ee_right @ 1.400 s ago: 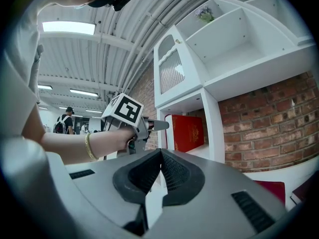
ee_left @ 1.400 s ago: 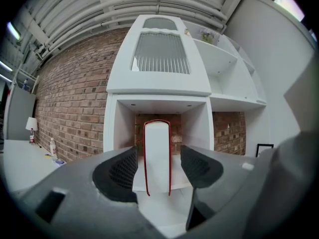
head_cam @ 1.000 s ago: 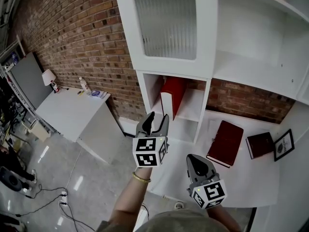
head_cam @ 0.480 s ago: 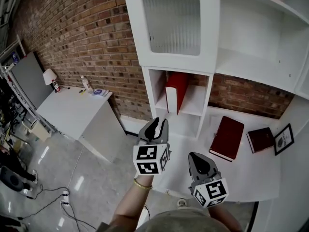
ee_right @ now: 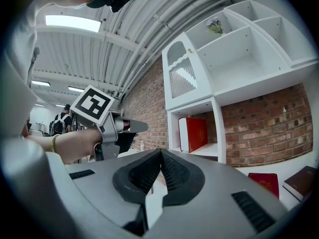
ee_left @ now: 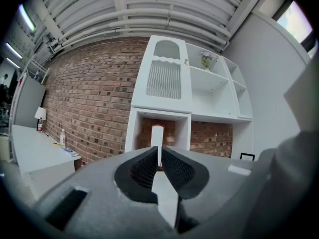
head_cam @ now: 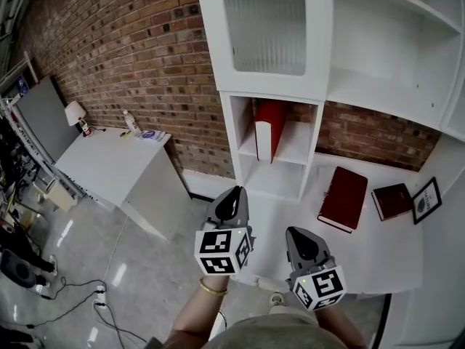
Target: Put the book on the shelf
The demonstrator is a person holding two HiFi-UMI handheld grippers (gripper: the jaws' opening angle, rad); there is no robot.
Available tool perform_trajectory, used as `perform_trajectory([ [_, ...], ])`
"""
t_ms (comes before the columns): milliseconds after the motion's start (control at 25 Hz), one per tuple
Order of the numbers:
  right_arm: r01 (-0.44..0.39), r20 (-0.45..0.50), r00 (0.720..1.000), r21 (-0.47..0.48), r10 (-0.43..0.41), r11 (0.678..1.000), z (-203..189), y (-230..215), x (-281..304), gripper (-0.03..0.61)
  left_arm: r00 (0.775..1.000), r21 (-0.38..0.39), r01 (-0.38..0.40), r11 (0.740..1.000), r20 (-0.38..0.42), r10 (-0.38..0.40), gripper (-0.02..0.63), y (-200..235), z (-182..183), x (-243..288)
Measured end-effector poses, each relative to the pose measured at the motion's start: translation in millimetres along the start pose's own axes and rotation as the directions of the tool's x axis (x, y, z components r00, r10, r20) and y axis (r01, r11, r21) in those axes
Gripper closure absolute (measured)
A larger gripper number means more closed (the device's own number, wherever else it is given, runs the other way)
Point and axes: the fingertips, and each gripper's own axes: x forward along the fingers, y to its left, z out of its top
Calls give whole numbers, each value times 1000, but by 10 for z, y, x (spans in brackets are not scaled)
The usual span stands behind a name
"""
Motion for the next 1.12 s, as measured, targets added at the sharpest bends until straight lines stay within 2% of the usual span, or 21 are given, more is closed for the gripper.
perform_trajectory([
  [400, 15, 5, 1000, -2, -15, 1000, 6, 244, -150, 571, 999, -40, -3, 999, -47, 1, 604, 74, -236, -453],
  [1120, 23, -13, 1000, 8, -23, 1000, -82, 705, -526, 572, 999, -84, 41, 996, -33, -43, 604, -68, -345, -1303],
])
